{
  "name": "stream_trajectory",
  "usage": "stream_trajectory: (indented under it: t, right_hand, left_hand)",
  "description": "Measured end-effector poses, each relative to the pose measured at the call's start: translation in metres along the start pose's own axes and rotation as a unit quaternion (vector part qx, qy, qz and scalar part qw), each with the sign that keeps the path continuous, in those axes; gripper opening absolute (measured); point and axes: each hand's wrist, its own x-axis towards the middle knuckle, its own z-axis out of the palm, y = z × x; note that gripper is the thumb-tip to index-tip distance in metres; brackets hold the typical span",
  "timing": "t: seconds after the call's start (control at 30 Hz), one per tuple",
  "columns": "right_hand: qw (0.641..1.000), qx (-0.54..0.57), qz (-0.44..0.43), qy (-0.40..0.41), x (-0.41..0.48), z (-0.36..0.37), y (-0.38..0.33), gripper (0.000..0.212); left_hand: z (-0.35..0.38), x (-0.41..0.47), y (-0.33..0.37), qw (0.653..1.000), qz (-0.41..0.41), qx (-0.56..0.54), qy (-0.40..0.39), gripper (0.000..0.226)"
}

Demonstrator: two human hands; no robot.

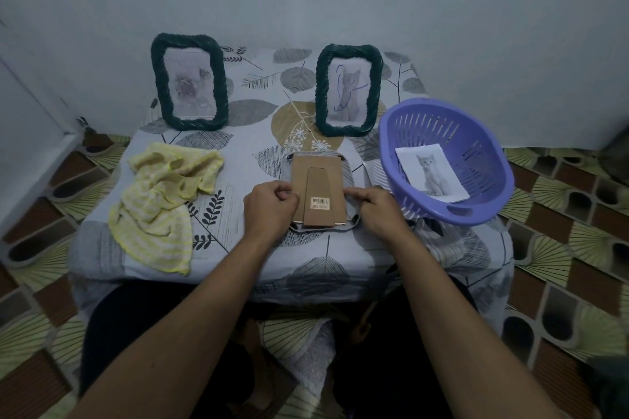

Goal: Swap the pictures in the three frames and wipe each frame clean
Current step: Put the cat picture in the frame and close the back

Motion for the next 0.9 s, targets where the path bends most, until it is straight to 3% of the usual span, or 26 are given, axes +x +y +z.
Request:
stream_trajectory:
  t: [0.2, 0.43, 0.6, 0.8, 0.9]
  right_hand:
    - [0.999, 0.041, 0.006, 0.012, -0.001, 0.002, -0.01, 0.05]
    - [0.999, 0.017, -0.035, 0.008, 0.006, 0.014, -0.02, 0.053]
    - [0.998, -0.05, -0.005, 0.037, 0.006, 0.02, -0.016, 0.044]
    - [0.99, -0.125, 0.02, 0.06, 0.002, 0.022, -0.015, 0.037]
    - [0.993, -0.094, 0.04, 0.058, 0.003, 0.022, -0.015, 0.04]
  left_hand:
    - [-0.004, -0.001, 0.008, 0.997, 0.006, -0.076, 0.018, 0.014]
    - [-0.018, 0.016, 0.002, 0.968, -0.093, -0.231, 0.033, 0.011]
    - [-0.038, 0.03, -0.018, 0.974, -0.121, -0.159, 0.111, 0.019]
    - [-0.048, 0.034, -0.027, 0.983, -0.123, -0.071, 0.114, 0.024]
    - [-0.051, 0.034, -0.029, 0.991, -0.106, -0.029, 0.081, 0.041]
